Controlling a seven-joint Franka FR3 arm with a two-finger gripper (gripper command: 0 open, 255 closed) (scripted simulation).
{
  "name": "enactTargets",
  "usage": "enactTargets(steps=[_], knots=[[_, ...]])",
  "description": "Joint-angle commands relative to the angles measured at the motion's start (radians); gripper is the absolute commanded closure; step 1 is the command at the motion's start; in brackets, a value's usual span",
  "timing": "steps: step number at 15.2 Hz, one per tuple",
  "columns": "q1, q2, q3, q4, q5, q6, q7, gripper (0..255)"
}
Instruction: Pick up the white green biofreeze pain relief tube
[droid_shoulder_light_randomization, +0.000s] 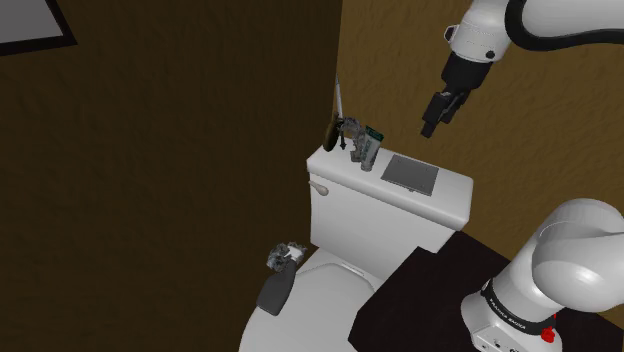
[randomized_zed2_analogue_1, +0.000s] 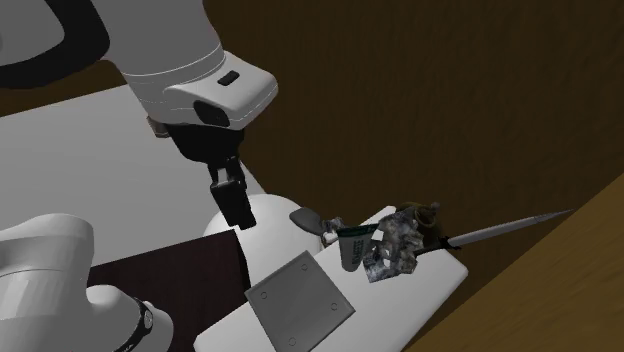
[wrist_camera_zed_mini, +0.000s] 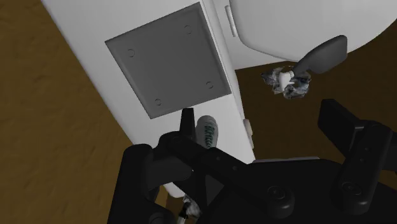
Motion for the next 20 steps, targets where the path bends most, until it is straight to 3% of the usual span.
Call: enactTargets(steps=[1, 13, 17, 20], knots=[[0.0, 0.0, 0.0, 0.0, 0.0, 0.0, 0.0, 0], [-0.072, 0.336, 0.021, 0.008, -0.031, 0.483, 0.167, 0], [-0.1, 0.47, 0.027, 0.059, -0.054, 0.615, 0.23, 0], [-0.105, 0.5, 0.028, 0.05, -0.062, 0.663, 0.244, 0]])
